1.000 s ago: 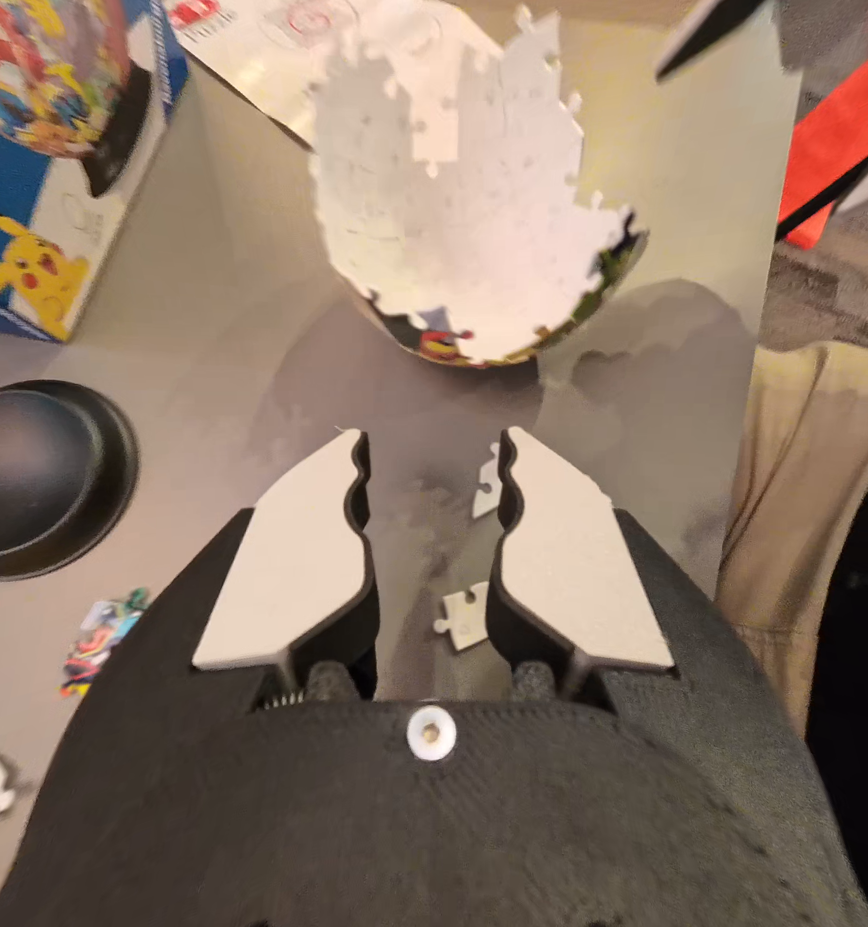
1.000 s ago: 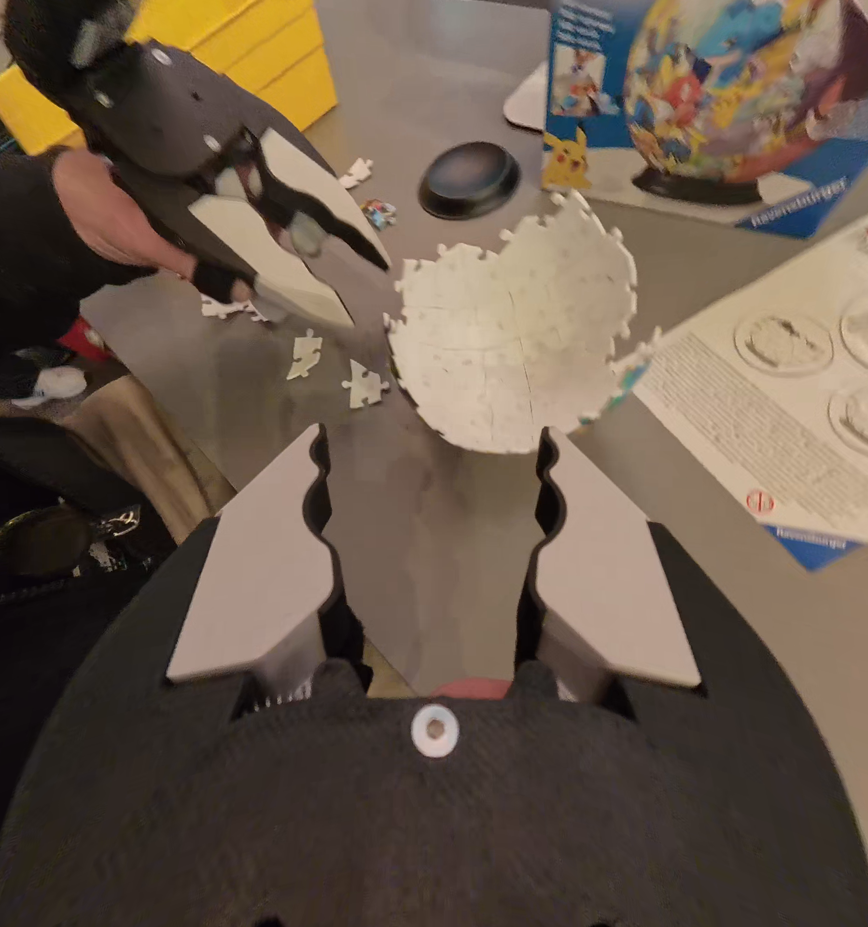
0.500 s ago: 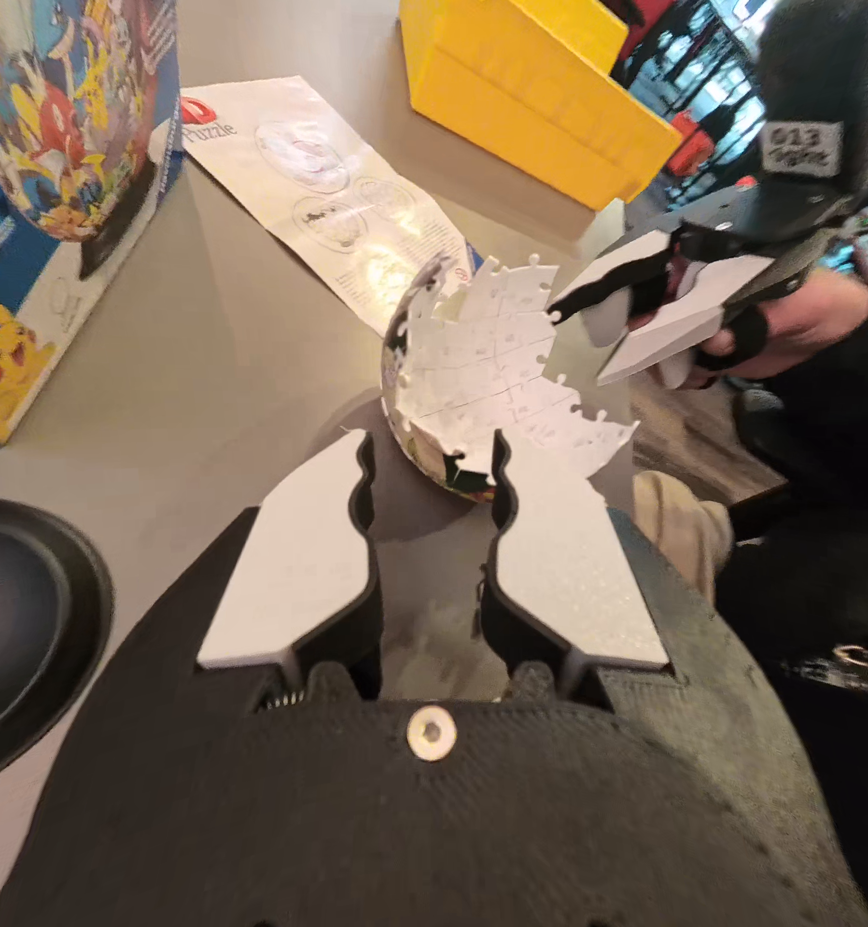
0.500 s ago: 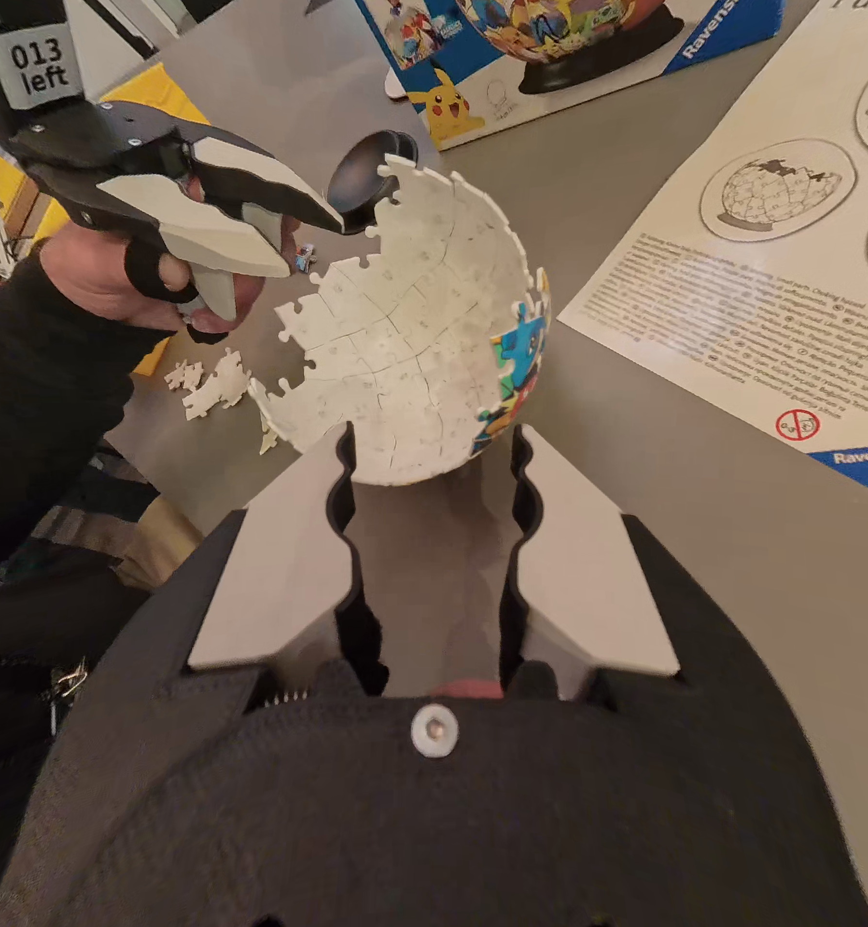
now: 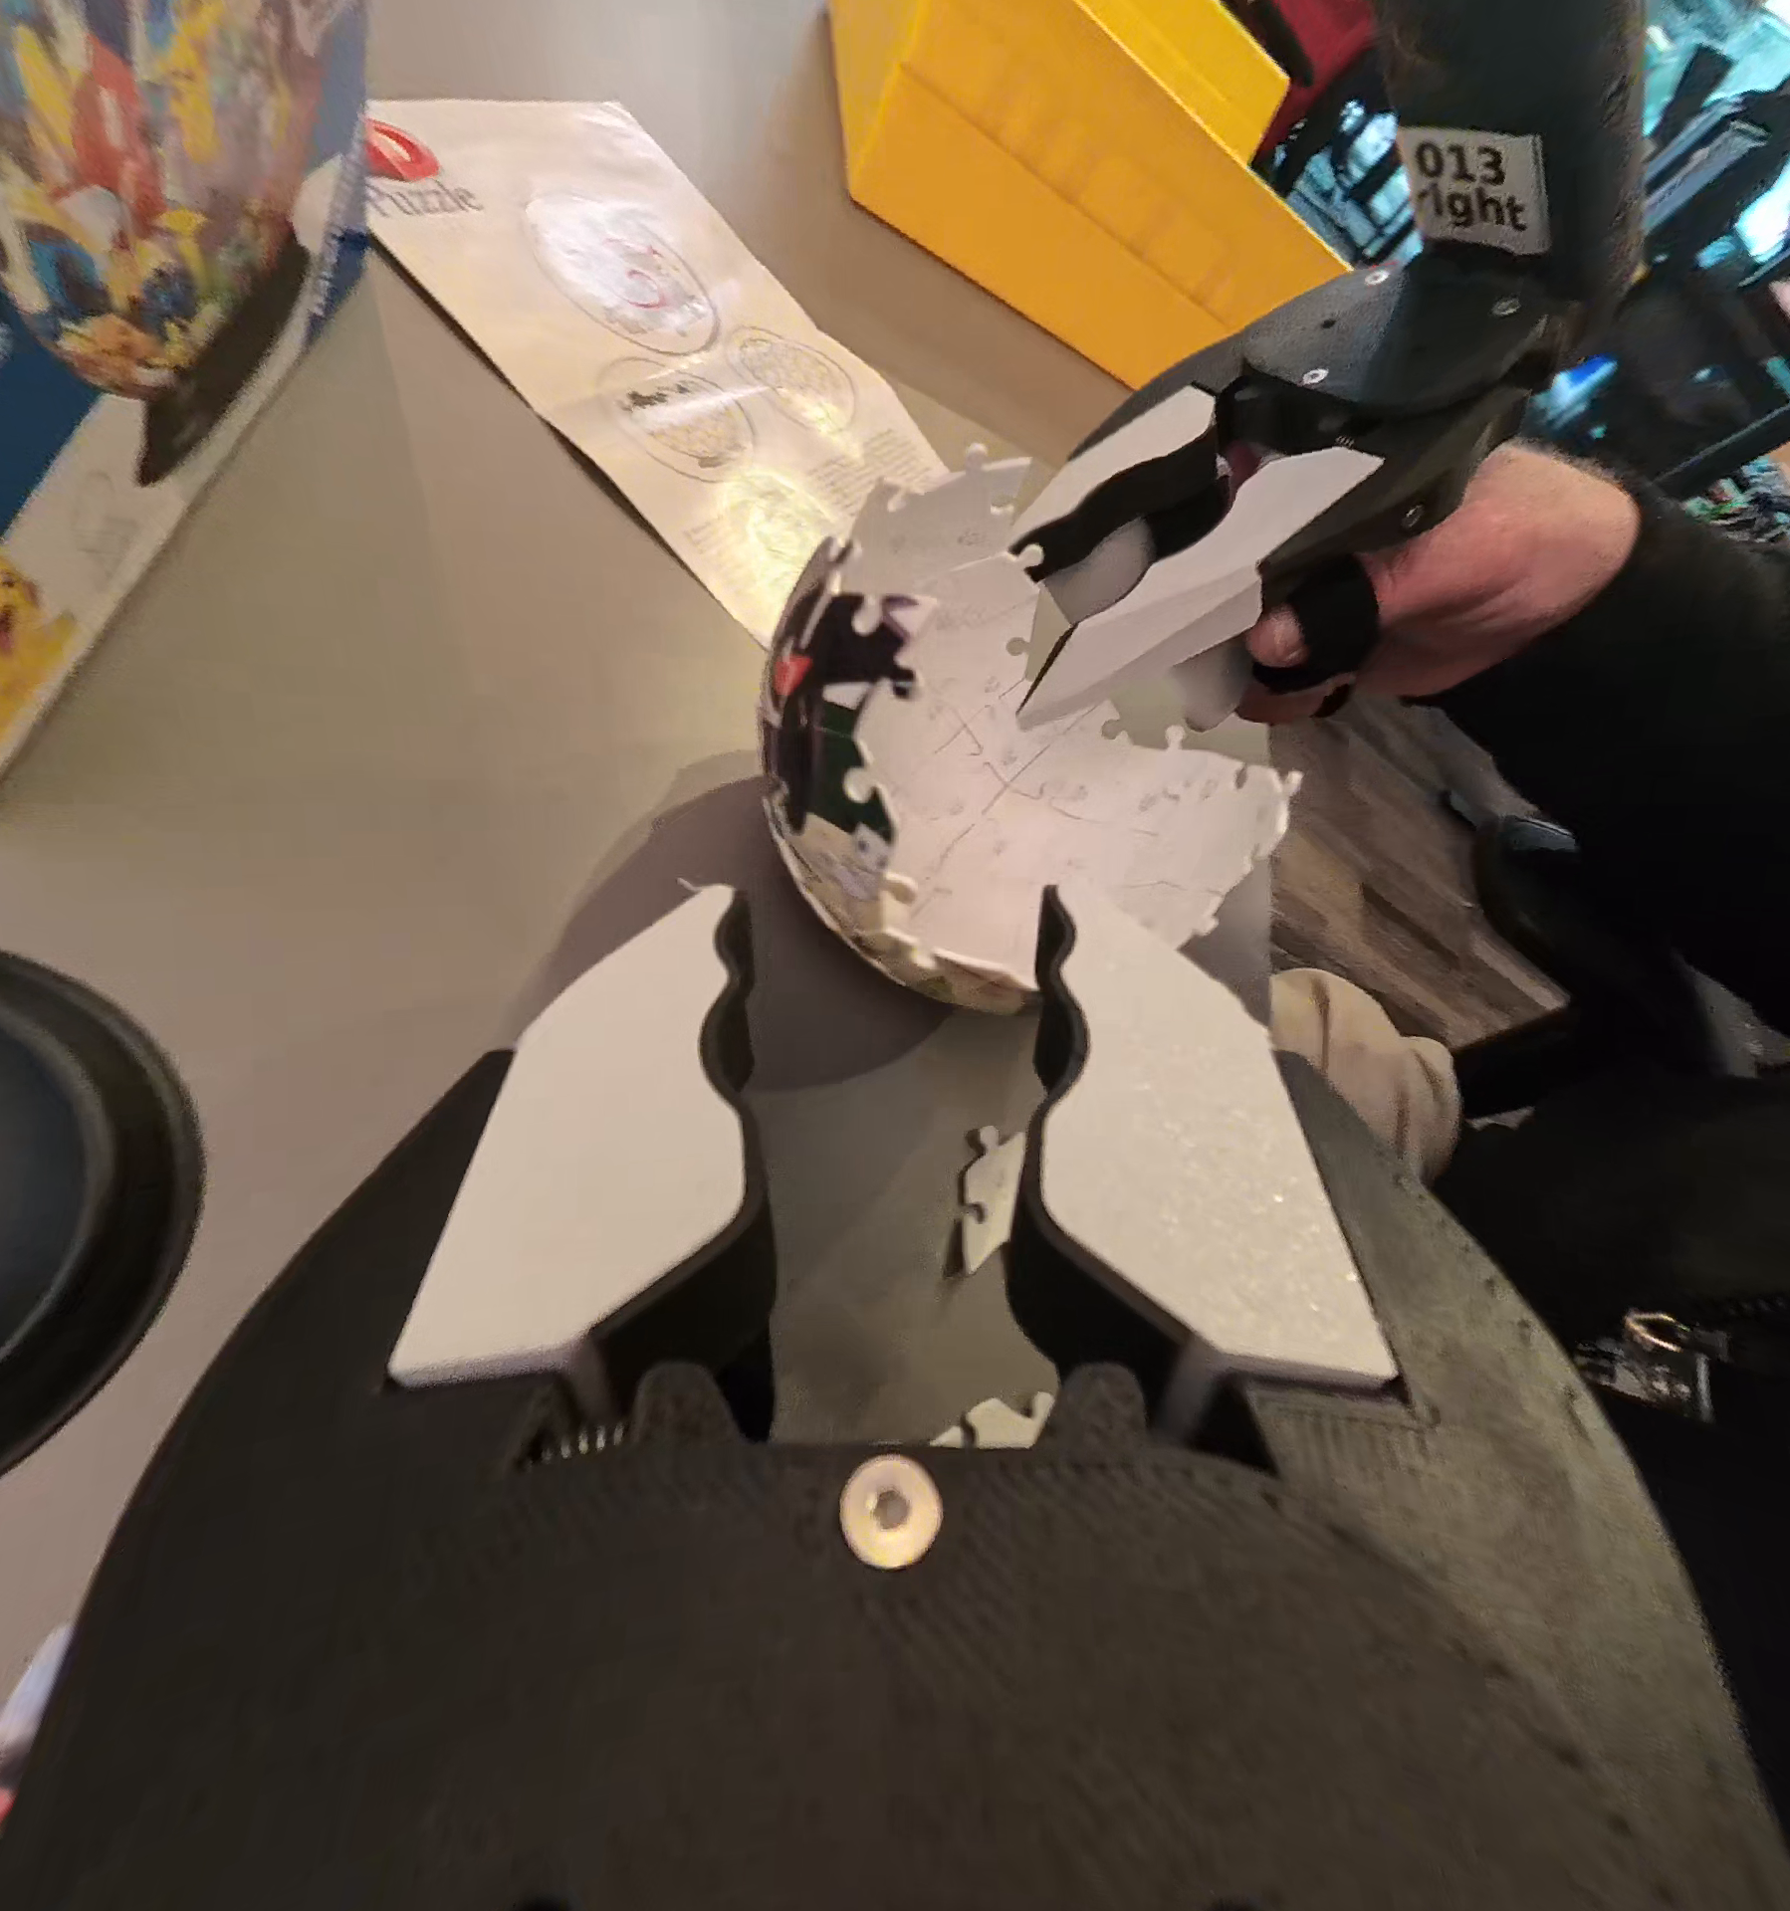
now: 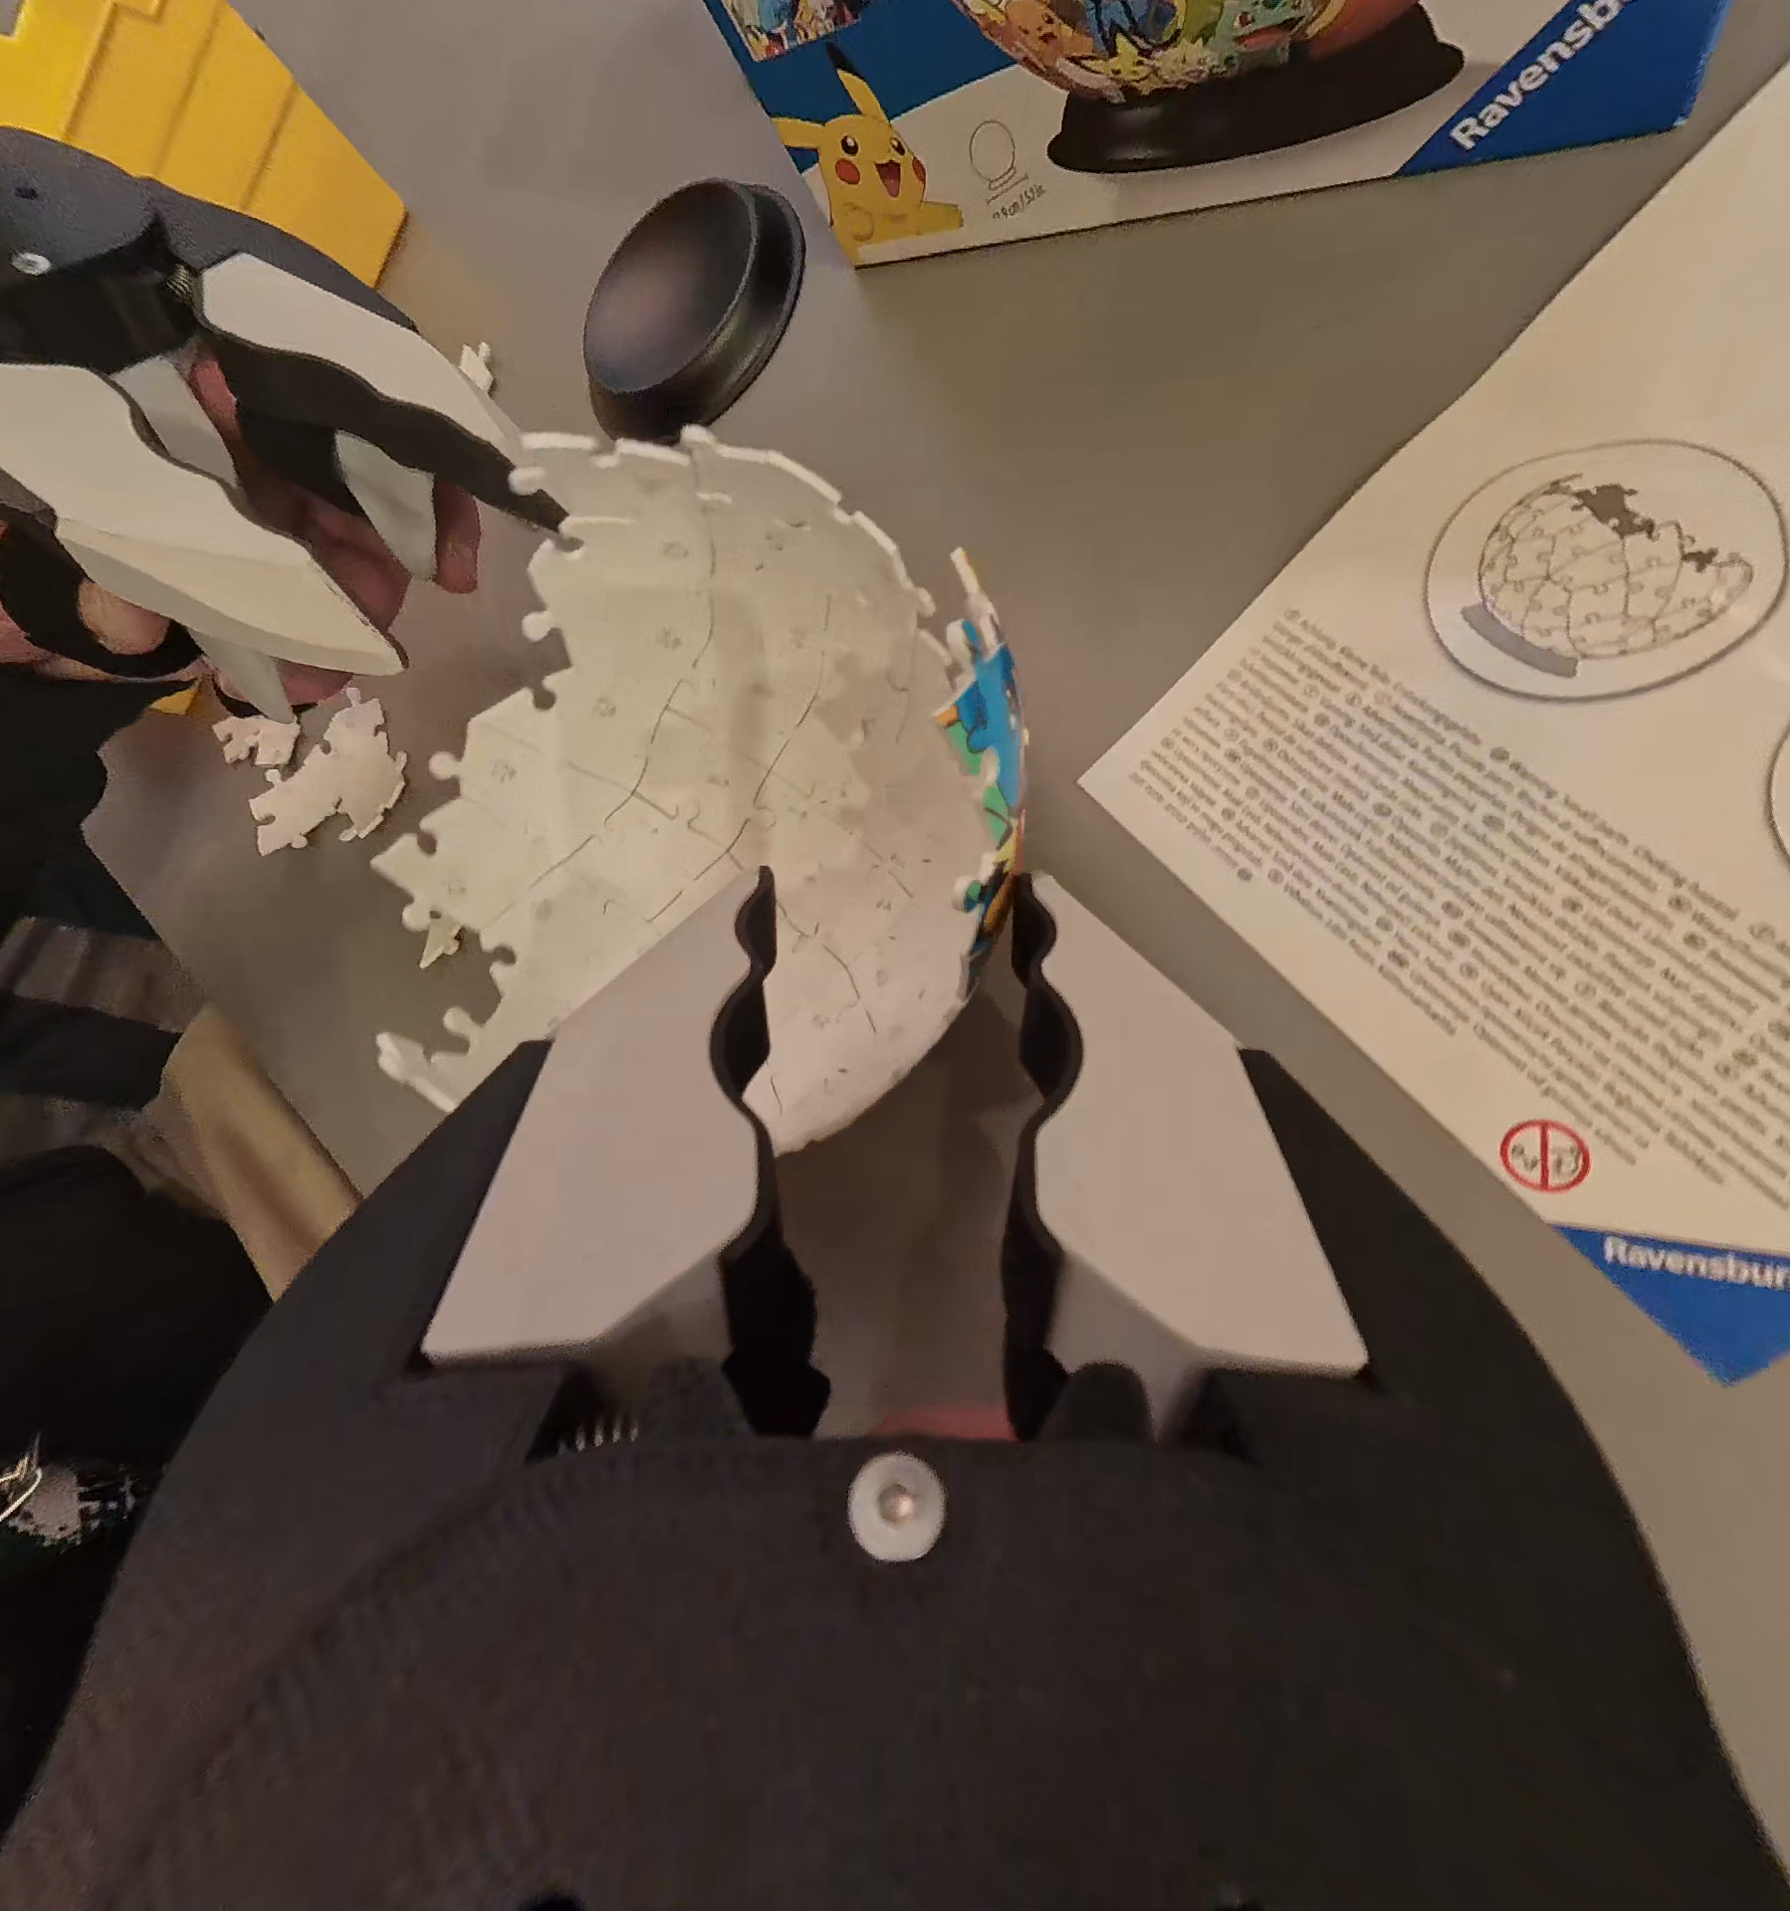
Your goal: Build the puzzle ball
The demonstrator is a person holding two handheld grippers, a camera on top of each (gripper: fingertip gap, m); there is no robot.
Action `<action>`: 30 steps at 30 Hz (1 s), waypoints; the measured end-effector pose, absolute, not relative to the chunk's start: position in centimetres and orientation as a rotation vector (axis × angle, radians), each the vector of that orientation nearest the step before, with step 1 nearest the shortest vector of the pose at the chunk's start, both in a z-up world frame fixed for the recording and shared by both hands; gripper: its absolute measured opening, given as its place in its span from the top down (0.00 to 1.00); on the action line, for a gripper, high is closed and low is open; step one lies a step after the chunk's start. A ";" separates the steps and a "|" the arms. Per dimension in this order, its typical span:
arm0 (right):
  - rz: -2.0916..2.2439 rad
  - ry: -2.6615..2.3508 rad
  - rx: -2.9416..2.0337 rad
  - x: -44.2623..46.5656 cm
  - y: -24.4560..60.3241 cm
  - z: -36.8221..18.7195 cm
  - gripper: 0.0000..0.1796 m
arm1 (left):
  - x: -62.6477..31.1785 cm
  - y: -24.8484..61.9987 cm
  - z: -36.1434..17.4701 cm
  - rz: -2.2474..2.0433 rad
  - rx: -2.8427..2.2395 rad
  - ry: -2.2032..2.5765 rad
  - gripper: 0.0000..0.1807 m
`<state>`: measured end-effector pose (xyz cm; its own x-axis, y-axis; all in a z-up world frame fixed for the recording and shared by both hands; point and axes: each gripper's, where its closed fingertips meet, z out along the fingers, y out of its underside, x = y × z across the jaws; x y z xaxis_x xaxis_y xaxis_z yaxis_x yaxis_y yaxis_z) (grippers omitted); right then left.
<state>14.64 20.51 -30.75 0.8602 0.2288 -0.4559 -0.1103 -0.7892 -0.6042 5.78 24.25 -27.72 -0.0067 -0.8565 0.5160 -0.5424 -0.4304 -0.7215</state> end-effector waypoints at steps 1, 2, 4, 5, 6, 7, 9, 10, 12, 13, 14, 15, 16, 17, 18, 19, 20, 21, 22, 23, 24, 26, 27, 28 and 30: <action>0.703 -0.097 -2.388 14.6 20.8 -30.8 0.75 | 5.7 24.5 -27.8 -1.385 -1.961 1.453 0.70; 0.720 -0.116 -2.392 14.4 21.0 -30.8 0.76 | 5.8 24.6 -27.8 -1.362 -1.955 1.464 0.69; 0.736 -0.159 -2.405 14.2 21.4 -30.9 0.77 | 5.9 24.4 -27.9 -1.335 -1.935 1.504 0.68; 0.738 -0.183 -2.418 14.1 21.6 -31.0 0.77 | 6.0 24.5 -27.9 -1.323 -1.930 1.515 0.68; 0.736 -0.214 -2.431 14.0 21.7 -31.1 0.76 | 6.1 24.4 -27.9 -1.334 -1.924 1.518 0.68; 0.735 -0.242 -2.441 13.8 21.8 -31.2 0.76 | 6.2 24.4 -27.8 -1.364 -1.923 1.514 0.68; 0.749 -0.283 -2.448 13.5 22.2 -31.2 0.75 | 6.3 24.3 -27.8 -1.413 -1.926 1.504 0.68; 0.752 -0.294 -2.447 13.4 22.4 -31.2 0.75 | 6.2 24.2 -27.9 -1.429 -1.924 1.511 0.68; 0.764 -0.324 -2.448 13.2 22.8 -31.2 0.75 | 6.1 23.8 -27.9 -1.452 -1.928 1.519 0.69; 0.778 -0.349 -2.449 13.0 22.8 -31.3 0.76 | 6.0 23.5 -27.8 -1.459 -1.924 1.526 0.69; 0.789 -0.369 -2.451 12.9 22.9 -31.4 0.77 | 5.9 23.3 -27.7 -1.465 -1.922 1.533 0.69; 0.802 -0.391 -2.458 12.7 23.0 -31.5 0.77 | 5.7 23.2 -27.7 -1.466 -1.924 1.534 0.70; 0.817 -0.419 -2.463 12.6 23.1 -31.6 0.77 | 5.6 23.1 -27.7 -1.466 -1.930 1.528 0.71; 0.826 -0.446 -2.465 12.4 23.2 -31.6 0.77 | 5.5 22.9 -27.8 -1.468 -1.937 1.528 0.71; 0.829 -0.470 -2.464 12.3 23.4 -31.6 0.79 | 5.4 22.8 -27.8 -1.472 -1.939 1.527 0.71; 0.835 -0.494 -2.464 12.1 23.6 -31.5 0.79 | 5.4 22.8 -27.9 -1.465 -1.947 1.515 0.70; 0.844 -0.520 -2.462 11.8 23.8 -31.5 0.79 | 5.3 22.8 -28.2 -1.458 -1.959 1.508 0.69; 0.849 -0.545 -2.465 11.6 23.9 -31.5 0.79 | 5.3 22.8 -28.4 -1.453 -1.970 1.503 0.69; 0.850 -0.570 -2.471 11.4 24.1 -31.6 0.79 | 5.2 22.9 -28.6 -1.446 -1.981 1.489 0.67; 0.847 -0.601 -2.475 11.2 24.2 -31.7 0.79 | 5.2 22.9 -28.6 -1.444 -1.983 1.480 0.67; 0.840 -0.630 -2.479 11.1 24.3 -31.8 0.80 | 5.1 22.9 -28.5 -1.450 -1.979 1.474 0.66; 0.849 -0.681 -2.469 10.6 24.6 -31.6 0.80 | 4.9 23.1 -28.3 -1.464 -1.971 1.464 0.65; 0.860 -0.702 -2.460 10.4 24.8 -31.4 0.80 | 4.8 23.2 -28.0 -1.475 -1.960 1.460 0.65; 0.869 -0.724 -2.456 10.2 24.9 -31.3 0.81 | 4.7 23.4 -27.7 -1.486 -1.950 1.453 0.64; 0.876 -0.778 -2.449 9.8 25.1 -31.2 0.81 | 4.5 23.9 -27.3 -1.515 -1.936 1.435 0.64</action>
